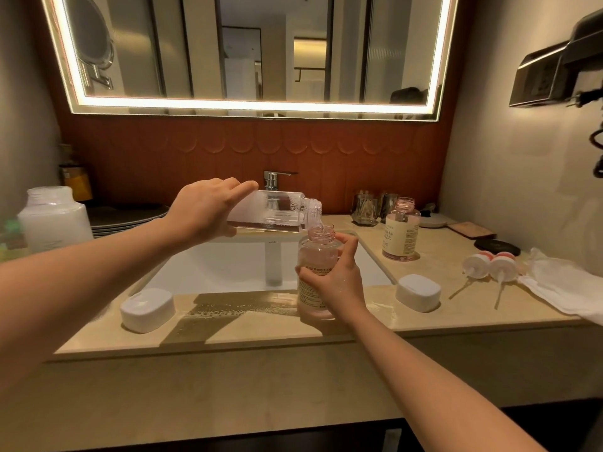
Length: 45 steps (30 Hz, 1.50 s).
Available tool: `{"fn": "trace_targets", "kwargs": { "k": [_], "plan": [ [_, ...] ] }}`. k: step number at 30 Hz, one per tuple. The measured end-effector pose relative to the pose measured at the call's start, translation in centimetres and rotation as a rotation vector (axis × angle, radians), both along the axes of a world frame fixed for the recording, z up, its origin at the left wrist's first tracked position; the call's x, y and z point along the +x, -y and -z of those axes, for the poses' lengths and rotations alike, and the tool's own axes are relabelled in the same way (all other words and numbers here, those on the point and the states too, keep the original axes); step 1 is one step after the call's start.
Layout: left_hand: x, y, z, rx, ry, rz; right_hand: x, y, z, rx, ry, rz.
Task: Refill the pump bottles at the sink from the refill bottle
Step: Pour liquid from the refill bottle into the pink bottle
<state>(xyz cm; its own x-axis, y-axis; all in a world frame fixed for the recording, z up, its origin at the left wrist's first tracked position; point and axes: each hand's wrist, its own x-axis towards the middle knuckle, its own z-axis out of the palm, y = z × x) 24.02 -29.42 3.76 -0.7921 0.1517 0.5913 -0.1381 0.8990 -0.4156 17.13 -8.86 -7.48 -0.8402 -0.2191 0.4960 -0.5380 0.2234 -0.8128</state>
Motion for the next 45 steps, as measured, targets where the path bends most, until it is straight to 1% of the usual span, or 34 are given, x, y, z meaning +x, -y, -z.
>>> {"fn": "trace_targets", "kwargs": {
  "k": [23,45],
  "plan": [
    [0.11,-0.14,-0.49,-0.043,0.011,-0.015,0.09,-0.24,-0.09,0.021,0.002,0.003],
    [0.33,-0.66,-0.85,-0.035,0.016,-0.001,-0.08,-0.20,0.13,0.024,0.006,-0.004]
  ]
}}
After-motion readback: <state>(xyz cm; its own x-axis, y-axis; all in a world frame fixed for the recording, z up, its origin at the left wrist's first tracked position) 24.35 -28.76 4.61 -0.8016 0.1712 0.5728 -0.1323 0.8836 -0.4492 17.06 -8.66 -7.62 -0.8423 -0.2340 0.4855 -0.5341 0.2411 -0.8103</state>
